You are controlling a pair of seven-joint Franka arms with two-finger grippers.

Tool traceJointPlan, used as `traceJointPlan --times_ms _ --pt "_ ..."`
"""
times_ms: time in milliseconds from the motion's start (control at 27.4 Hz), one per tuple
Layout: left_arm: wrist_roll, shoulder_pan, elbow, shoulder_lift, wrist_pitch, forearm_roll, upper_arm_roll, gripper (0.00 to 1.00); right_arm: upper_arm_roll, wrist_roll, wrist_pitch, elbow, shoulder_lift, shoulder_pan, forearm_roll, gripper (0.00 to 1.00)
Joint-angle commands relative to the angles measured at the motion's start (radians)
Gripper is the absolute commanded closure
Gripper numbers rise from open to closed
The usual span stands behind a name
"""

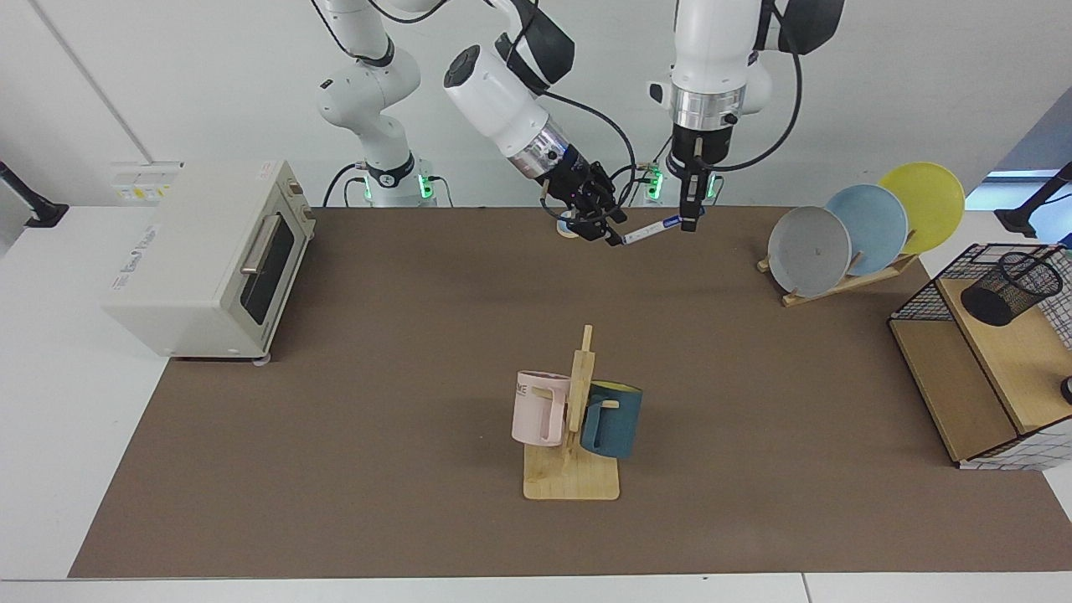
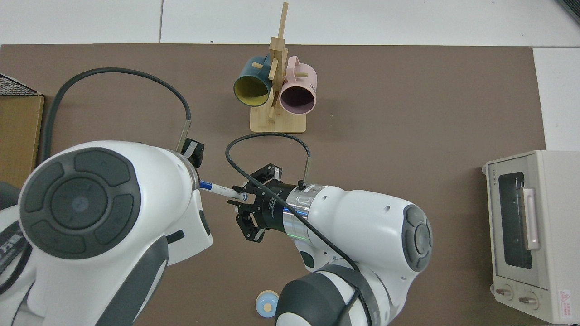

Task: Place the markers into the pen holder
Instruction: 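Grasp the marker's capped end with the left gripper, then open the right gripper, then pull the marker away with the left gripper while the right gripper retracts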

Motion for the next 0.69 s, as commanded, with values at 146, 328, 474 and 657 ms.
traceJointPlan --times_ms 146,328,474,657 --pt "-0.006 -0.001 -0.027 -0.004 -0.009 0.034 0.109 1.0 -0.008 -0.08 -0.153 -0.002 -0.004 -0.032 -0.271 0.0" --pt "-0.006 0.005 -0.027 0.013 0.002 0.037 0.182 1.0 -0.009 -0.274 -0.351 0.001 -0.035 -0.101 -0.499 0.0" --pt "-0.003 0.01 -0.027 0.039 0.006 0.065 0.247 1.0 -0.011 -0.46 -0.461 0.001 -0.064 -0.164 -0.549 0.0" --pt "0.001 0.011 -0.021 0.05 0.019 0.164 0.261 1.0 -0.011 -0.724 -0.563 0.001 -0.097 -0.265 -0.62 0.0"
